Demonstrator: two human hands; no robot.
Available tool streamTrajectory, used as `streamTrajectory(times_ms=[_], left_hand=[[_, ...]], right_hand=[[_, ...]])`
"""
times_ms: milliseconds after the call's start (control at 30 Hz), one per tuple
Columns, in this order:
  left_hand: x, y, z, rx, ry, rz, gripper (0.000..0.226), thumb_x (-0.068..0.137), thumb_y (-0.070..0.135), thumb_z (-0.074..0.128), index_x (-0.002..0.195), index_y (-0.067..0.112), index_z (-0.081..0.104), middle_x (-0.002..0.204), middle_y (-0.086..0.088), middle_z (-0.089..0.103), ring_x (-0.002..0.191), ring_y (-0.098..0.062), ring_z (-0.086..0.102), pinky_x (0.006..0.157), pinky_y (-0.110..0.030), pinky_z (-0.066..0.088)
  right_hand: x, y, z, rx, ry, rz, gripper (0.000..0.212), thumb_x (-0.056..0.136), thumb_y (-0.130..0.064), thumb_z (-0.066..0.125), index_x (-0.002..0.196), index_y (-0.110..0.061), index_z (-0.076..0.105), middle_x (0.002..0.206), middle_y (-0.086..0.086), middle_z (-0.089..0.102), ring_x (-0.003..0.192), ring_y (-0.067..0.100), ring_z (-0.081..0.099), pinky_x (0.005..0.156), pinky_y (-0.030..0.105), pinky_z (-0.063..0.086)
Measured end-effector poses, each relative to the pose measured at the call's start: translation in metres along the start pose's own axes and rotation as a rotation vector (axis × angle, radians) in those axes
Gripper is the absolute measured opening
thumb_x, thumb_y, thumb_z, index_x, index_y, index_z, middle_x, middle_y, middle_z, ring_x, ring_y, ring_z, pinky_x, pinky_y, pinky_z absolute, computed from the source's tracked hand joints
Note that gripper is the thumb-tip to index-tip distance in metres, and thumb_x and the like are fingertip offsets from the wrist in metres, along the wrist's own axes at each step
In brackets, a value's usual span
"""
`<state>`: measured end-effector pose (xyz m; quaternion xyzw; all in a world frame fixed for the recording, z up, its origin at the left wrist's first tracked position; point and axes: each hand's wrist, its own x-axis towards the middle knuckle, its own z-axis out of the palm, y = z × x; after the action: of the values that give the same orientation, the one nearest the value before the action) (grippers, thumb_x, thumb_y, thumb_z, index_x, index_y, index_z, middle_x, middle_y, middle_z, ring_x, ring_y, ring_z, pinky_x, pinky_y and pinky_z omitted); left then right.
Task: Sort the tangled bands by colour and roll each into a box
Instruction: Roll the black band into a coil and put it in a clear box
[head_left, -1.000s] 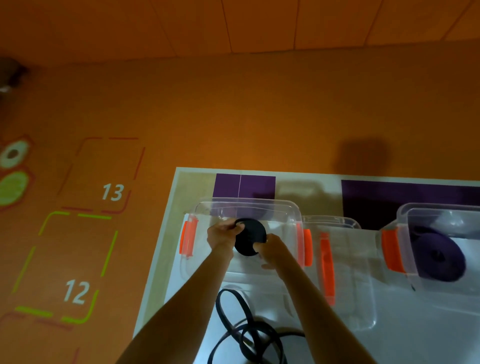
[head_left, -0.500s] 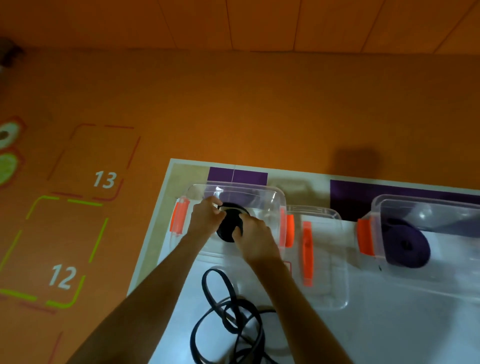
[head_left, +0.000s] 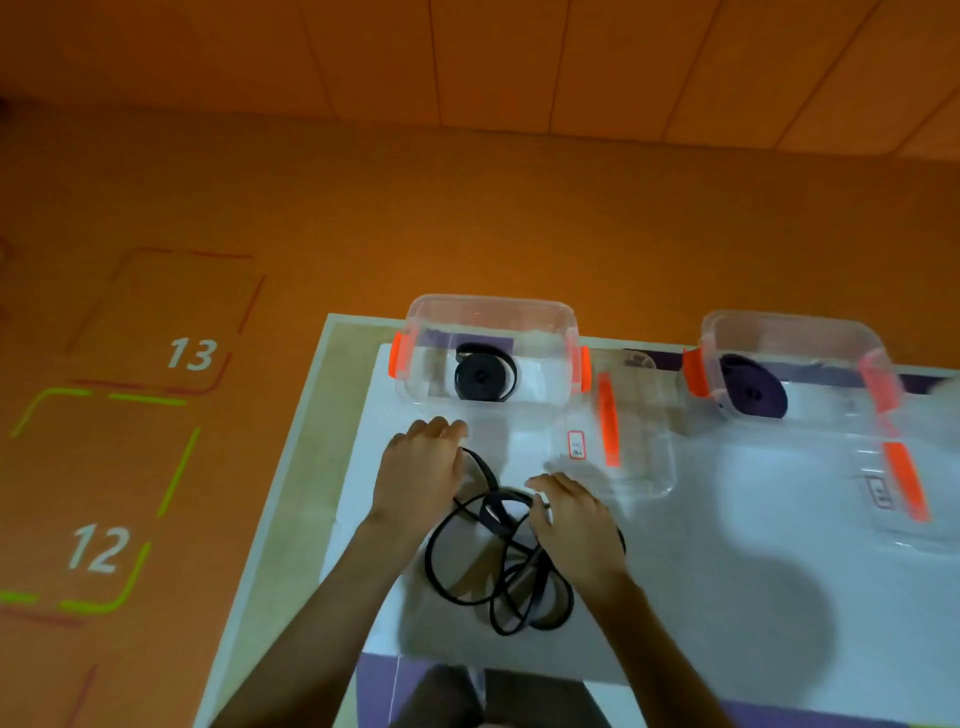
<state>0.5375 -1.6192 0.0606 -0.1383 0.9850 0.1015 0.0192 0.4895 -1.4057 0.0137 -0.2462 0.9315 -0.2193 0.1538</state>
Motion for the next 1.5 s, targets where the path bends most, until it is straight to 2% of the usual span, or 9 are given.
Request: streamTrajectory(times_ms=[233, 433, 700, 833, 1000, 1133, 1267, 1367, 1500], left_hand=[[-0.096, -0.017, 0.030, 0.013, -0.089, -0.083, 0.025, 0.102, 0.016, 0.054, 0.120, 0.021, 0.071, 0.106, -0.002, 0.072, 0.097, -0.028, 0.068, 0.076, -0.038, 0.053], [-0.131, -0.014, 0.054, -0.011, -0.192, -0.140, 0.029, 0.104, 0.017, 0.049, 0.125, 0.028, 0.065, 0.115, 0.004, 0.069, 0.104, -0.021, 0.065, 0.080, -0.034, 0.053], [-0.148, 0.026, 0.085, -0.176, -0.314, -0.137, 0.034, 0.104, 0.021, 0.054, 0.135, 0.028, 0.063, 0.133, 0.005, 0.063, 0.118, -0.018, 0.062, 0.095, -0.036, 0.054], [-0.147, 0.055, 0.098, -0.491, -0.381, -0.272, 0.033, 0.102, 0.020, 0.058, 0.133, 0.023, 0.066, 0.133, -0.001, 0.063, 0.121, -0.020, 0.064, 0.104, -0.041, 0.051], [-0.135, 0.090, 0.116, -0.663, -0.331, -0.358, 0.036, 0.097, 0.014, 0.067, 0.133, 0.016, 0.064, 0.130, -0.007, 0.062, 0.116, -0.018, 0.061, 0.090, -0.014, 0.045], [-0.130, 0.100, 0.120, -0.734, -0.199, -0.468, 0.037, 0.091, 0.001, 0.070, 0.127, 0.008, 0.066, 0.126, -0.009, 0.057, 0.119, -0.024, 0.062, 0.099, -0.023, 0.050], [-0.128, 0.103, 0.116, -0.735, -0.131, -0.429, 0.031, 0.088, -0.003, 0.070, 0.118, 0.003, 0.072, 0.112, -0.005, 0.059, 0.110, -0.022, 0.064, 0.097, -0.027, 0.053], [-0.129, 0.103, 0.113, -0.632, -0.129, -0.398, 0.034, 0.091, 0.002, 0.069, 0.123, 0.014, 0.073, 0.130, -0.008, 0.059, 0.121, -0.019, 0.057, 0.097, -0.008, 0.042], [-0.130, 0.100, 0.106, -0.381, -0.271, -0.438, 0.032, 0.101, 0.019, 0.062, 0.132, 0.029, 0.067, 0.154, -0.002, 0.042, 0.147, -0.031, 0.034, 0.114, -0.044, 0.042]], right_hand=[[-0.058, 0.047, 0.053, -0.234, -0.245, 0.105, 0.064, 0.101, -0.058, 0.055, 0.156, -0.029, 0.044, 0.161, -0.003, 0.043, 0.153, 0.024, 0.033, 0.129, 0.045, 0.018], [-0.091, 0.084, 0.062, -0.166, -0.104, 0.204, 0.054, 0.097, -0.035, 0.070, 0.146, -0.018, 0.054, 0.171, 0.015, 0.023, 0.162, 0.036, 0.012, 0.125, 0.061, 0.018], [-0.084, 0.118, 0.056, -0.065, -0.115, 0.242, 0.019, 0.099, -0.019, 0.071, 0.112, -0.005, 0.070, 0.138, 0.012, 0.050, 0.117, 0.031, 0.061, 0.102, 0.039, 0.054], [-0.089, 0.128, 0.042, 0.130, -0.082, 0.173, 0.019, 0.091, -0.026, 0.082, 0.096, -0.011, 0.071, 0.117, -0.001, 0.056, 0.094, 0.015, 0.059, 0.082, 0.020, 0.046], [-0.106, 0.124, 0.015, 0.386, -0.005, 0.089, 0.014, 0.085, -0.026, 0.088, 0.083, -0.024, 0.073, 0.106, -0.012, 0.060, 0.096, 0.000, 0.060, 0.083, 0.012, 0.045], [-0.114, 0.107, -0.006, 0.552, 0.155, 0.072, 0.024, 0.084, -0.010, 0.088, 0.091, -0.025, 0.071, 0.097, -0.017, 0.067, 0.090, 0.007, 0.069, 0.082, 0.025, 0.058], [-0.112, 0.092, -0.036, 0.717, 0.268, 0.081, 0.034, 0.084, -0.002, 0.086, 0.097, -0.029, 0.068, 0.098, -0.022, 0.071, 0.090, 0.006, 0.071, 0.081, 0.008, 0.053], [-0.107, 0.079, -0.061, 0.802, 0.310, 0.033, 0.030, 0.087, -0.001, 0.083, 0.099, -0.023, 0.067, 0.096, -0.020, 0.073, 0.092, 0.004, 0.073, 0.078, 0.008, 0.053], [-0.099, 0.062, -0.089, 0.913, 0.268, 0.007, 0.029, 0.087, -0.006, 0.084, 0.099, -0.026, 0.067, 0.094, -0.018, 0.075, 0.093, 0.002, 0.073, 0.073, 0.011, 0.054]])
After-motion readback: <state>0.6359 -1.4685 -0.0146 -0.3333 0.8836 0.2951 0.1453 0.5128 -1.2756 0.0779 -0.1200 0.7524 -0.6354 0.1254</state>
